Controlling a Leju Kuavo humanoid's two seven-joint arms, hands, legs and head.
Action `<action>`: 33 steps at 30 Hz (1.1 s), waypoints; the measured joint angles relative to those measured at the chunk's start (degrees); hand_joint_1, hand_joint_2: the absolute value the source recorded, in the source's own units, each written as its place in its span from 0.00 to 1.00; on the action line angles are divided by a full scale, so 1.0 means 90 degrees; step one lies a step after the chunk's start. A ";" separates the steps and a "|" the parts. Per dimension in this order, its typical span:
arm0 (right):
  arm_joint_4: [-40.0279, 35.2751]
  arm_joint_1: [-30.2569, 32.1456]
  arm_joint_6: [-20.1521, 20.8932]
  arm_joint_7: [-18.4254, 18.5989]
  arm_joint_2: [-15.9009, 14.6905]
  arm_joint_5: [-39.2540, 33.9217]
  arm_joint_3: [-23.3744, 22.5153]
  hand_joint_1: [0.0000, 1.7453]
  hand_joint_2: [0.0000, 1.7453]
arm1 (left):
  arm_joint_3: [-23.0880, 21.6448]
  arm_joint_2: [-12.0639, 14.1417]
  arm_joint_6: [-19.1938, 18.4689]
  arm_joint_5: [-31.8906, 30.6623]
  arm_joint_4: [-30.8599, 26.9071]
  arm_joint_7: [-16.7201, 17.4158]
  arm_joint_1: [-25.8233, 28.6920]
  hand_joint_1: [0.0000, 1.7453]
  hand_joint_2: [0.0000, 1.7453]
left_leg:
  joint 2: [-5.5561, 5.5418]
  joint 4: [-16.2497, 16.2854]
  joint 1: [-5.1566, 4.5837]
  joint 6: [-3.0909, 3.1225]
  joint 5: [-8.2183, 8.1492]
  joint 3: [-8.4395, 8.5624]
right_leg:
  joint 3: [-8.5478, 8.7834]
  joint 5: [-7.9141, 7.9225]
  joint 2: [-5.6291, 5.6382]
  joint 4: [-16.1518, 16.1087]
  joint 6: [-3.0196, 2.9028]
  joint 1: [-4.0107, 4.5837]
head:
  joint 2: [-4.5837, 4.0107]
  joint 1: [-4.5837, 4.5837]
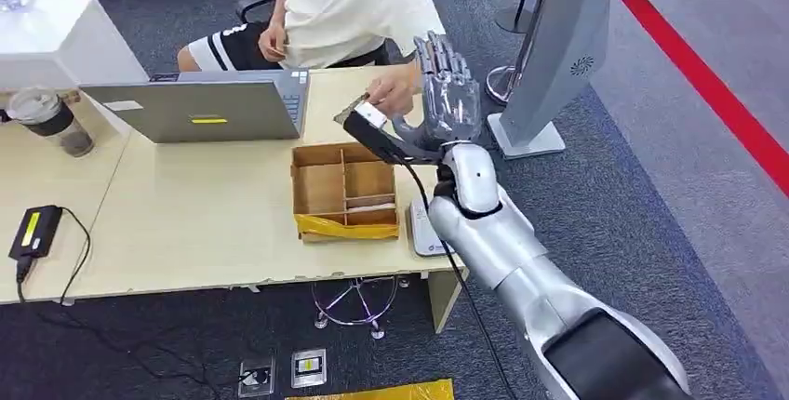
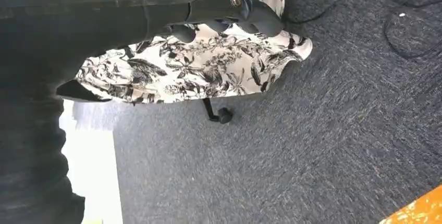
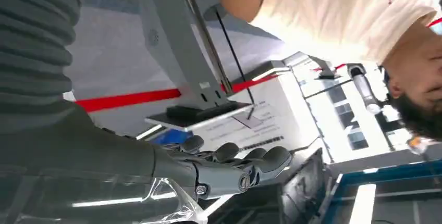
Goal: Pass the card to the sensor for recognition and then transmit it.
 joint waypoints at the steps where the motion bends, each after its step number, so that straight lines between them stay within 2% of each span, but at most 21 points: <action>1: -0.0085 0.0128 -0.0080 -0.0034 -0.0078 -0.0102 -0.0070 0.00 1.00 | 0.0000 0.0010 0.0005 0.0029 0.0000 0.0039 0.0008 0.00 1.00 | 0.0000 0.0000 0.0000 0.0000 0.0000 0.0000 | 0.0000 0.0000 0.0001 0.0000 0.0000 0.0000 | 0.0000 -0.0002; 3: -0.0245 0.0360 -0.0250 -0.0046 -0.0243 -0.0318 -0.0231 0.00 1.00 | 0.0000 0.0039 0.0044 0.0097 -0.0002 0.0129 0.0030 0.00 1.00 | 0.0008 0.0000 -0.0001 0.0000 -0.0001 0.0001 | -0.0003 0.0001 0.0005 0.0000 0.0001 -0.0001 | 0.0000 -0.0002; 4: -0.0323 0.0472 -0.0355 -0.0024 -0.0323 -0.0459 -0.0311 0.06 1.00 | 0.0000 0.0051 0.0063 0.0126 -0.0005 0.0179 0.0034 0.00 1.00 | 0.0012 0.0000 -0.0001 0.0000 -0.0001 0.0001 | -0.0003 0.0001 0.0006 -0.0001 0.0001 -0.0001 | 0.0000 -0.0002; 5: -0.0403 0.0595 -0.0476 -0.0017 -0.0413 -0.0624 -0.0403 0.18 1.00 | 0.0000 0.0063 0.0078 0.0170 -0.0007 0.0231 0.0034 0.00 1.00 | 0.0011 0.0000 -0.0001 0.0000 -0.0001 0.0001 | -0.0001 0.0001 0.0007 -0.0003 0.0001 -0.0001 | 0.0000 -0.0002; 7: -0.0542 0.0857 -0.0670 -0.0104 -0.0624 -0.0925 -0.0609 0.28 1.00 | 0.0000 0.0087 0.0088 0.0209 -0.0022 0.0318 0.0048 0.00 1.00 | 0.0008 0.0001 -0.0002 0.0001 -0.0002 -0.0001 | -0.0001 0.0001 0.0004 -0.0003 0.0001 -0.0002 | 0.0000 0.0000; 8: -0.0578 0.0955 -0.0728 -0.0124 -0.0707 -0.1095 -0.0690 0.44 1.00 | 0.0000 0.0107 0.0076 0.0233 -0.0027 0.0362 0.0065 0.00 1.00 | 0.0009 0.0001 -0.0002 0.0001 -0.0002 0.0001 | -0.0002 0.0001 0.0005 -0.0004 0.0001 -0.0002 | 0.0000 -0.0002; 9: -0.0595 0.1045 -0.0787 -0.0124 -0.0789 -0.1299 -0.0770 0.72 1.00 | 0.0000 0.0112 0.0073 0.0260 -0.0029 0.0432 0.0072 0.00 1.00 | 0.0013 0.0001 -0.0001 0.0000 -0.0005 0.0002 | -0.0003 0.0001 0.0006 -0.0004 0.0001 -0.0002 | 0.0000 -0.0002; 10: -0.0600 0.1164 -0.0826 -0.0163 -0.0873 -0.1468 -0.0870 0.86 1.00 | 0.0000 0.0126 0.0078 0.0318 -0.0041 0.0520 0.0074 0.00 1.00 | 0.0015 0.0001 -0.0001 0.0001 -0.0006 0.0004 | -0.0002 0.0001 0.0007 -0.0005 0.0001 -0.0002 | 0.0000 -0.0005; 13: -0.0600 0.1591 -0.0843 -0.0515 -0.1146 -0.1542 -0.1396 0.87 1.00 | 0.0000 0.0180 0.0134 0.0539 -0.0175 0.0864 0.0123 0.00 1.00 | 0.0007 0.0001 -0.0002 0.0002 -0.0006 0.0000 | -0.0001 0.0001 0.0002 -0.0006 0.0001 -0.0003 | 0.0000 -0.0002; 16: -0.0532 0.1905 -0.0845 -0.1425 -0.1254 -0.1518 -0.2265 0.88 1.00 | -0.0041 0.0263 0.0122 0.0756 -0.0428 0.1441 0.0211 0.00 1.00 | 0.0017 0.0001 -0.0002 0.0001 -0.0009 -0.0001 | -0.0005 0.0001 0.0008 -0.0005 0.0001 -0.0003 | 0.0000 -0.0002; 18: -0.0486 0.2009 -0.0848 -0.1724 -0.1290 -0.1482 -0.2685 0.86 1.00 | -0.0085 0.0323 0.0122 0.0806 -0.0622 0.1608 0.0251 0.00 1.00 | 0.0020 0.0001 -0.0001 0.0001 -0.0009 -0.0001 | -0.0005 0.0001 0.0009 -0.0004 0.0001 -0.0003 | 0.0000 -0.0002; 22: -0.0435 0.2118 -0.0848 -0.1724 -0.1300 -0.1331 -0.3243 0.91 1.00 | -0.0151 0.0403 0.0133 0.0911 -0.0899 0.1692 0.0271 0.00 1.00 | 0.0020 0.0001 0.0000 0.0001 -0.0009 0.0000 | -0.0004 0.0001 0.0008 -0.0004 0.0001 -0.0002 | 0.0000 0.0000; 28: -0.0045 0.2236 -0.0845 -0.1571 -0.1244 -0.1171 -0.3916 0.87 1.00 | -0.0408 0.0639 0.0262 0.1349 -0.1465 0.1862 0.0328 0.00 1.00 | 0.0018 0.0000 0.0001 0.0001 -0.0008 0.0000 | -0.0003 0.0001 0.0008 -0.0003 0.0001 0.0000 | 0.0000 -0.0002; 29: 0.0051 0.2254 -0.0841 -0.1483 -0.1236 -0.1203 -0.4023 0.86 1.00 | -0.0473 0.0682 0.0277 0.1434 -0.1555 0.1891 0.0330 0.00 1.00 | 0.0019 0.0000 0.0000 0.0001 -0.0009 0.0001 | -0.0006 0.0001 0.0009 -0.0004 0.0001 0.0000 | 0.0000 -0.0002; 31: 0.0450 0.2304 -0.0809 -0.1041 -0.1227 -0.1391 -0.4230 0.86 1.00 | -0.0607 0.0775 0.0299 0.1627 -0.1743 0.1931 0.0326 0.00 1.00 | 0.0018 0.0000 0.0000 0.0001 -0.0009 0.0001 | -0.0006 0.0000 0.0009 -0.0005 0.0001 0.0000 | 0.0000 0.0000; 32: 0.0656 0.2353 -0.0780 -0.0871 -0.1227 -0.1477 -0.4319 0.67 1.00 | -0.0671 0.0824 0.0314 0.1730 -0.1834 0.1948 0.0327 0.00 1.00 | 0.0017 0.0001 0.0000 0.0001 -0.0009 0.0002 | -0.0006 -0.0001 0.0008 -0.0008 0.0001 0.0000 | 0.0000 -0.0002; 33: 0.0888 0.2456 -0.0717 -0.0611 -0.1229 -0.1540 -0.4417 0.67 1.00 | -0.0767 0.0891 0.0337 0.1889 -0.1955 0.1991 0.0327 0.00 1.00 | 0.0016 0.0000 0.0001 0.0002 -0.0010 0.0001 | -0.0003 -0.0001 0.0006 -0.0008 0.0001 0.0001 | 0.0000 0.0000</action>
